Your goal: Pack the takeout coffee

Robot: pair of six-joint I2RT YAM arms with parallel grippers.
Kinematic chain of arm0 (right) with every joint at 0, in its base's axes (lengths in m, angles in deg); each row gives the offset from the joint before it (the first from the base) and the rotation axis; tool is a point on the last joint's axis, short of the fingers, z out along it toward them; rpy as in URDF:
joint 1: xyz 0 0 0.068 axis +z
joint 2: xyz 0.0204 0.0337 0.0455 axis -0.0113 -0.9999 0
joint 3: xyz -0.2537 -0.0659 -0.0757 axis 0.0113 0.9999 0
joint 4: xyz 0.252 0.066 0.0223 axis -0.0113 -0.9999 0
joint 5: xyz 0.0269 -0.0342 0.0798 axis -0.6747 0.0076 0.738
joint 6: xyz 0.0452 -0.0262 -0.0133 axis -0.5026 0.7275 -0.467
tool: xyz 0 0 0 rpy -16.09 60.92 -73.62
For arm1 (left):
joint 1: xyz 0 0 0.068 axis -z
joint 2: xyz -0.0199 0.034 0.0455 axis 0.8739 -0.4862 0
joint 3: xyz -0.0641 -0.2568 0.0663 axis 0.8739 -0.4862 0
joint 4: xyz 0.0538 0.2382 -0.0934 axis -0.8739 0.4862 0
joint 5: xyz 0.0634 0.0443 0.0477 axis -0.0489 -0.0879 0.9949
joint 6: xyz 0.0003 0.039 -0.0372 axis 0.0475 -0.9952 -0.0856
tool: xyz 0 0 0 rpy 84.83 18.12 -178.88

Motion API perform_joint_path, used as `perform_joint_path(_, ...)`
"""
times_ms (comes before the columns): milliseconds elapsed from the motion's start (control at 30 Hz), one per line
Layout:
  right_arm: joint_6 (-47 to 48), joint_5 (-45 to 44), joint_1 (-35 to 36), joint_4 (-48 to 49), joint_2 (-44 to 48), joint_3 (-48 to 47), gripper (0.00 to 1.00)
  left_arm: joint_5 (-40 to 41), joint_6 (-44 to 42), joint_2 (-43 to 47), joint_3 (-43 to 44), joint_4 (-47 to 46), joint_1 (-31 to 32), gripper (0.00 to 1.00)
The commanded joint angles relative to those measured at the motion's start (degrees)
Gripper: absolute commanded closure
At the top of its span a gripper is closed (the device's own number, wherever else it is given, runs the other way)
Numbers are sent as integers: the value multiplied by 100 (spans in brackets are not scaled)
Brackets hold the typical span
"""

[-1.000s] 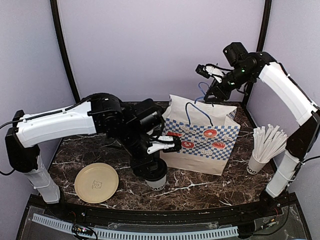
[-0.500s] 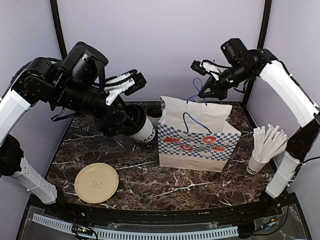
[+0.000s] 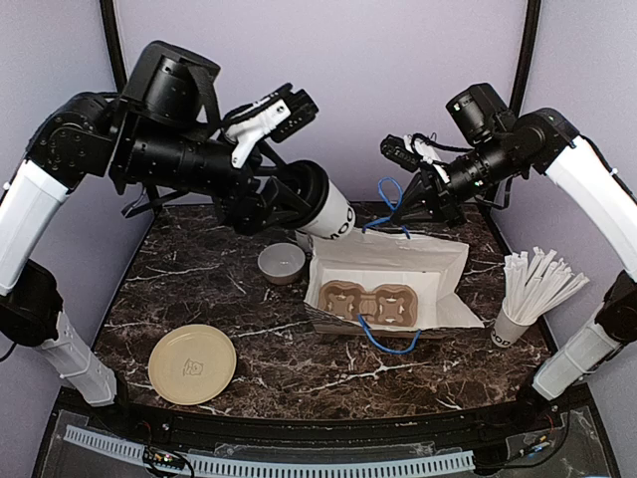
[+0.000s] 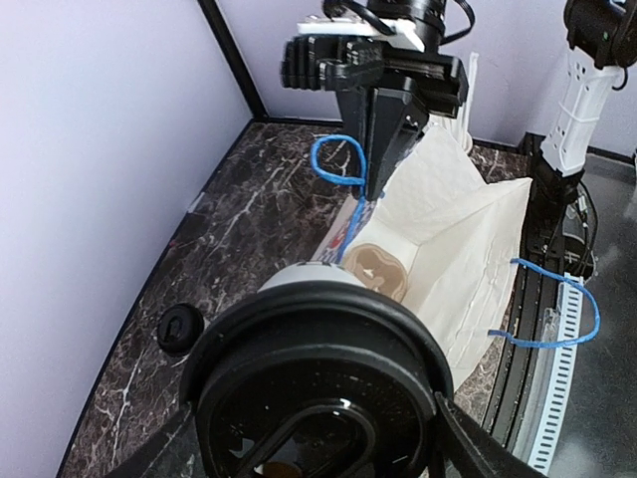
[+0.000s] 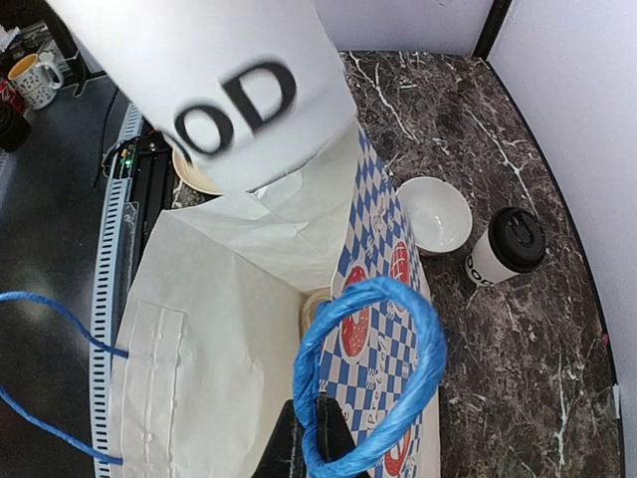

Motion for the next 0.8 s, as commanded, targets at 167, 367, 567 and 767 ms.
perform_joint_path(167, 181, 816, 43, -67, 276, 458, 100, -290, -794, -558, -445, -354, 620, 38)
perform_joint_path(367, 251, 1180, 48, -133, 289, 425, 100, 403, -1294, -961, -695, -476, 937, 37)
perform_joint_path(567, 339, 1501, 97, -209, 341, 488, 100, 761, -1709, -1182, -996, -845, 1002, 36)
perform_joint_path(767, 457, 1666, 225, -292, 345, 667, 100, 1035, -2209, -1507, -1175, -1060, 1036, 34)
